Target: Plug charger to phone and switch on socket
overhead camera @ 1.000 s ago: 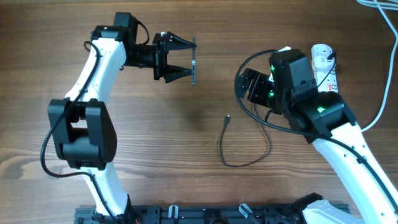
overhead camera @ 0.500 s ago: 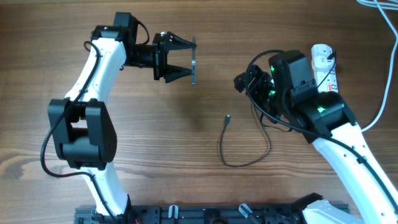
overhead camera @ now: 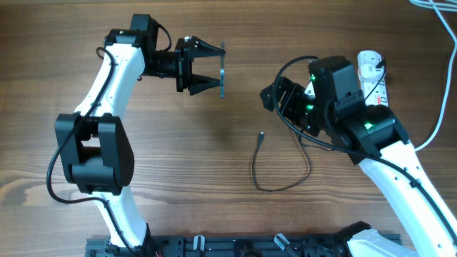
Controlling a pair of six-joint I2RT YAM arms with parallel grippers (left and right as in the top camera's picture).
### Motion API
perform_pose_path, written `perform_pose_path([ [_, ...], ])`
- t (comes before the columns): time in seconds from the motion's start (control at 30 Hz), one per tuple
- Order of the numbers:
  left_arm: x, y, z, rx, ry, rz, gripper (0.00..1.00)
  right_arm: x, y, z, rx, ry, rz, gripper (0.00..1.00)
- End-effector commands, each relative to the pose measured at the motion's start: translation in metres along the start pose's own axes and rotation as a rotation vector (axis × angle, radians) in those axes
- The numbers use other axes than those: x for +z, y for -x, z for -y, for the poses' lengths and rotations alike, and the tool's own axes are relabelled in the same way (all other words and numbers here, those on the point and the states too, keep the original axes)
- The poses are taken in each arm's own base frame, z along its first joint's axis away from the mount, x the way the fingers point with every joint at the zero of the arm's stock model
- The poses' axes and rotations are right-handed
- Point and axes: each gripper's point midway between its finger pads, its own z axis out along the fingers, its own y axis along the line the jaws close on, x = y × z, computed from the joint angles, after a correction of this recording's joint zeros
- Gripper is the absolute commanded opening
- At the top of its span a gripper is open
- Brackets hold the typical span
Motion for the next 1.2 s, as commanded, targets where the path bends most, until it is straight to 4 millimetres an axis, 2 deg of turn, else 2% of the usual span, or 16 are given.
perform_pose_path([
  [0.0, -0.004, -0.017, 0.017, 0.039, -0.049, -0.026, 0.65, -0.001, 0.000, -0.011, -0.040, 0.035, -0.014, 1.00],
  [0.17, -0.004, -0.017, 0.017, 0.039, -0.049, -0.026, 0.65, -0.003, 0.002, -0.019, -0.084, 0.071, -0.012, 1.00],
  [0.37, -0.004, -0.017, 0.017, 0.039, -0.049, -0.026, 0.65, -0.024, 0.010, -0.040, -0.143, 0.113, 0.014, 0.99],
  [0.47, -0.004, -0.017, 0.017, 0.039, -0.049, -0.026, 0.65, -0.030, 0.004, -0.054, -0.242, 0.161, -0.040, 0.99],
  [0.6, -0.004, -0.017, 0.017, 0.039, -0.049, -0.026, 0.65, -0.031, 0.006, -0.061, -0.336, 0.077, -0.158, 0.99],
  [0.73, -0.004, -0.017, 0.017, 0.039, -0.049, -0.026, 0.65, -0.036, 0.024, -0.080, -0.396, 0.026, -0.178, 0.99],
  [0.83, -0.004, -0.017, 0.017, 0.039, -0.049, -0.026, 0.65, -0.050, 0.030, -0.090, -0.444, -0.031, -0.096, 0.99],
  [0.9, -0.004, -0.017, 0.017, 0.039, -0.049, -0.026, 0.65, -0.052, 0.023, -0.103, -0.475, -0.052, -0.050, 0.99],
  [1.0, -0.004, -0.017, 0.017, 0.038, -0.049, -0.026, 0.65, -0.050, 0.019, -0.108, -0.462, -0.172, 0.077, 0.99],
  [1.17, -0.004, -0.017, 0.017, 0.038, -0.049, -0.026, 0.65, -0.041, -0.004, -0.142, -0.478, -0.161, 0.188, 0.99],
])
